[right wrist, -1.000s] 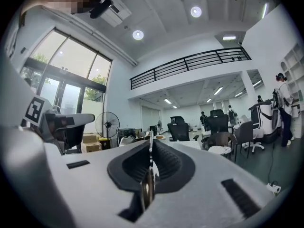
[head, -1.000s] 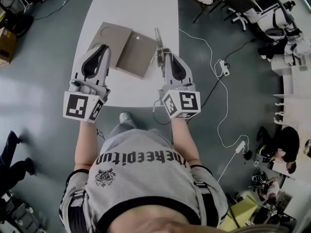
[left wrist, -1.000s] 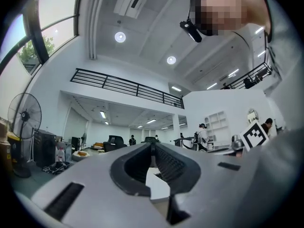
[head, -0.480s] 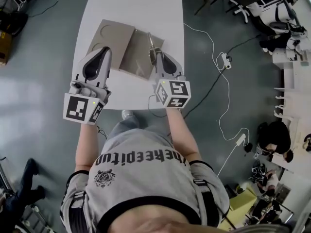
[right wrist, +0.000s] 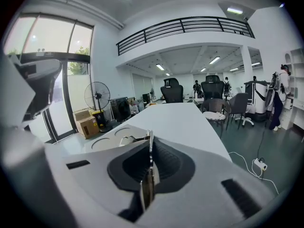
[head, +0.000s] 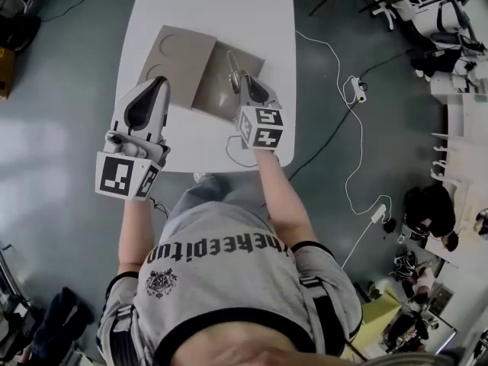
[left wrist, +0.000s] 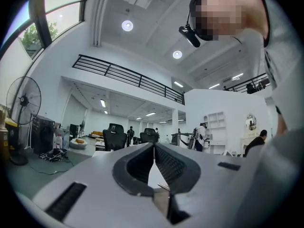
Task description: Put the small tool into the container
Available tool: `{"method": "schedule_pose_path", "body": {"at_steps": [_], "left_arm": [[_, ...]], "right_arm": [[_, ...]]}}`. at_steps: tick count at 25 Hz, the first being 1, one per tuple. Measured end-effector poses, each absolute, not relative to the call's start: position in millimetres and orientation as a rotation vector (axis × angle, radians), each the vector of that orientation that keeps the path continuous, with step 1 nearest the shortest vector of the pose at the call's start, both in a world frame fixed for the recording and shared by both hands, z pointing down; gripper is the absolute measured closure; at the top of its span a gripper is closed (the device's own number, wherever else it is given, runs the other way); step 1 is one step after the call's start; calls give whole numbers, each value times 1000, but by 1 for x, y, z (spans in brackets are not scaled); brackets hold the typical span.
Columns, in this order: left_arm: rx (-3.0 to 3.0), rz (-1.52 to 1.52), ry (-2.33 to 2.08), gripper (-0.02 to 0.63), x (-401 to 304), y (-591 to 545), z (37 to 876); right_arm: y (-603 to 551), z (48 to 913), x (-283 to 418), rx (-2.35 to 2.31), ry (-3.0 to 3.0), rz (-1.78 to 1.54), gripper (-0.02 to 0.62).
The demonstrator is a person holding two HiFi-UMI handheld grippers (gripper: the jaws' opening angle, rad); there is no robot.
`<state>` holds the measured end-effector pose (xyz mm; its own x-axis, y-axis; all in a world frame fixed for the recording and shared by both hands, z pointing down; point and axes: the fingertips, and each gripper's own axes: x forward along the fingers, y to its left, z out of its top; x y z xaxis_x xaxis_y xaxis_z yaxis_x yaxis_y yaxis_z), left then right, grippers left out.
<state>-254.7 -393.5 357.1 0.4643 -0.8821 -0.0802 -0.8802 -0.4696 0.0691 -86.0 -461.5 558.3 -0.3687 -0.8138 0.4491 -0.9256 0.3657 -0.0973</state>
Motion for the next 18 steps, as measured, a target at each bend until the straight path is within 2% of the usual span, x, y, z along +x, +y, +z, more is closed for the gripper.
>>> {"method": "schedule_pose_path", "body": {"at_steps": [11, 18], "left_arm": [[2630, -135, -1637, 592, -270, -392, 365], [2599, -107, -1673, 592, -280, -395, 374]], "right_arm": [[-488, 600, -97, 1490, -2206, 557, 592], [-501, 624, -103, 1450, -2120, 493, 592]]}}
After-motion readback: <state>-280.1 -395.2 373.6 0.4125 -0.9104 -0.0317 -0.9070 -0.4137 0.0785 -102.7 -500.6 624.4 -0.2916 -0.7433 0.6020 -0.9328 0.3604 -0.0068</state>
